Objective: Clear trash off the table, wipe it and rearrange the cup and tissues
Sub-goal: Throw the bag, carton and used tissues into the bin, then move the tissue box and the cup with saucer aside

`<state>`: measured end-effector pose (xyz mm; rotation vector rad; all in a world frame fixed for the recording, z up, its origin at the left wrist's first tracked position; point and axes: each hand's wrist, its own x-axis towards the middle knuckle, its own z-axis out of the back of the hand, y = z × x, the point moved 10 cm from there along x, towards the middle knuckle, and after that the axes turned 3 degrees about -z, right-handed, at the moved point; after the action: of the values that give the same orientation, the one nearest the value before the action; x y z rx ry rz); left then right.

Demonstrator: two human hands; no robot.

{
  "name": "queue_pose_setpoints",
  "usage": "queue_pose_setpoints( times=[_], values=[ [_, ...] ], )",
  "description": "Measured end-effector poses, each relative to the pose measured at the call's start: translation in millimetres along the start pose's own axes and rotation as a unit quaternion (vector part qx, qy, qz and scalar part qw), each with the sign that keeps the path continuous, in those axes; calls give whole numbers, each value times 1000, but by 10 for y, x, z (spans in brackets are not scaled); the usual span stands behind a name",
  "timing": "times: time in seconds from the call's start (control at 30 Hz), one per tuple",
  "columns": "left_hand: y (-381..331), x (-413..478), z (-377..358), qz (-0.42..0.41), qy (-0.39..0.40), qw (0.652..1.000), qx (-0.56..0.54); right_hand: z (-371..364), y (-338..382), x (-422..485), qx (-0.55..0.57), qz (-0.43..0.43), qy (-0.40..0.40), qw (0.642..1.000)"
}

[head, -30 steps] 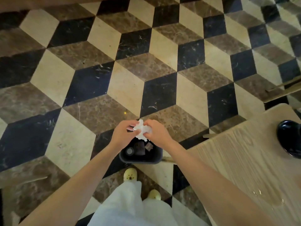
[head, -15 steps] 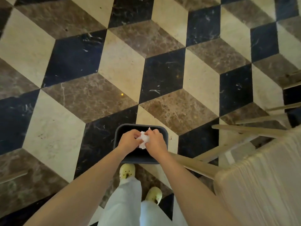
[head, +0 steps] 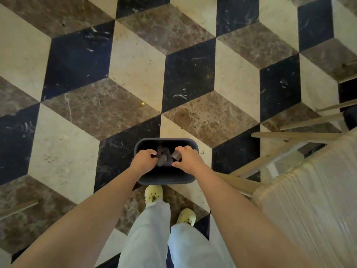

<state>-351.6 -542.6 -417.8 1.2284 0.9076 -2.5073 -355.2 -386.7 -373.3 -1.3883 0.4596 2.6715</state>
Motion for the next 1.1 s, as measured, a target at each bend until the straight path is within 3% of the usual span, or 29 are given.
queue_pose_setpoints(
  times=[0.23, 0.37, 0.5, 0.67, 0.93, 1.1],
  values=[
    [-901, -286, 500, -94, 36, 986, 136, 705, 38, -432, 10, 16, -31, 999],
    [-1482, -574, 802, -120, 31, 979, 161, 1199, -38, -855, 59, 14, -28, 998],
    [-2218, -1003, 913, -212, 60, 955, 199, 1781, -223, -1497, 117, 33, -63, 991],
    [-3088, -1536, 992, -264, 83, 952, 134, 2296, -777, -2386, 269, 23, -116, 956],
    [-4360, -2408, 260, -367, 118, 913, 133, 2393, -1817, -3653, 322, -36, -253, 911],
    [-4872, -2931, -478, -410, 147, 883, 172, 2190, -2558, -4255, 393, -84, -283, 871]
  ],
)
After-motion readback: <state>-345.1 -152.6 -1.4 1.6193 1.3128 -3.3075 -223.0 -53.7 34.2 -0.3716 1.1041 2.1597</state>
